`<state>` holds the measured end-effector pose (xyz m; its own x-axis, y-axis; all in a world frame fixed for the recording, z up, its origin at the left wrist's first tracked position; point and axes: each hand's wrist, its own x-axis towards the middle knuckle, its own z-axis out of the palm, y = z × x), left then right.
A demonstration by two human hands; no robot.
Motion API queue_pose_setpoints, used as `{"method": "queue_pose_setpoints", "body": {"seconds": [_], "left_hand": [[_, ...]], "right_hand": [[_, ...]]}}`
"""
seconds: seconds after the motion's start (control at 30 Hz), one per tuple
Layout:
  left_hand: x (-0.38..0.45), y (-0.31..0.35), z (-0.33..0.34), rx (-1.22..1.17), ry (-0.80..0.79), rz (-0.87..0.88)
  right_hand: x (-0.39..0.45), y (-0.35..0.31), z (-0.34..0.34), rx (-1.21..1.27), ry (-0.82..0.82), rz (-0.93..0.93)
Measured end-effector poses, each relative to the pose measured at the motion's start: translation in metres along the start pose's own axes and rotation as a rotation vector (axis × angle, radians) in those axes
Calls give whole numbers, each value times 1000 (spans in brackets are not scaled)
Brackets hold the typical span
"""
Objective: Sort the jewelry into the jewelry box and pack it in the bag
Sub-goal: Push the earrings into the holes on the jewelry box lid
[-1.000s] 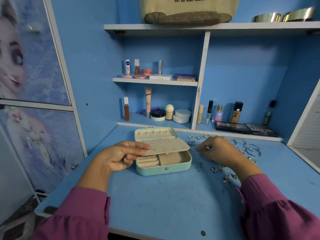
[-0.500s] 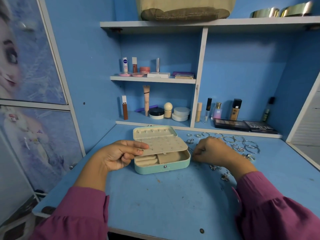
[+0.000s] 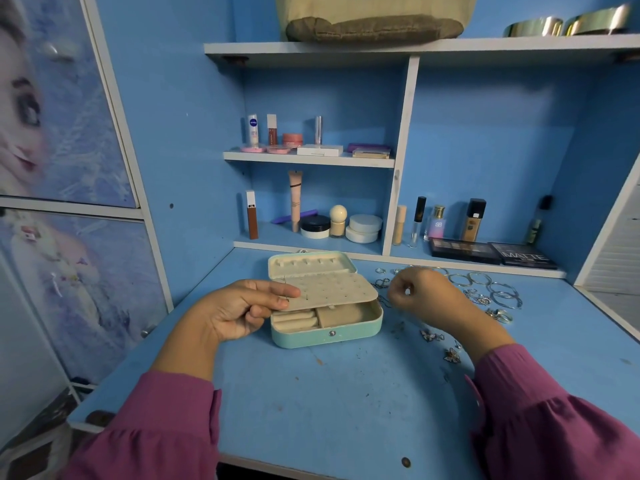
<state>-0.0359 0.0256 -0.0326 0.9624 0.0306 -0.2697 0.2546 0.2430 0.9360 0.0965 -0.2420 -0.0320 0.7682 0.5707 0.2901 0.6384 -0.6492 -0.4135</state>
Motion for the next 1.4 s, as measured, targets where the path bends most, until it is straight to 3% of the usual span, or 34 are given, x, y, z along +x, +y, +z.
{"method": "queue_pose_setpoints", "body": {"seconds": [0.1,0.2,0.4,1.4], "left_hand": [[1,-1,-2,1,-18,0],[2,-1,0,16,45,9],[2,-2,0,42,60,13],[3,-2,1,56,65,22]], "right_hand": [[-2,-20,1,204,113,-49],[-4,-52,11,276,67,-156],[7,-83,37,194,-20,-253],[15,-87,41,135,-77,-233]]}}
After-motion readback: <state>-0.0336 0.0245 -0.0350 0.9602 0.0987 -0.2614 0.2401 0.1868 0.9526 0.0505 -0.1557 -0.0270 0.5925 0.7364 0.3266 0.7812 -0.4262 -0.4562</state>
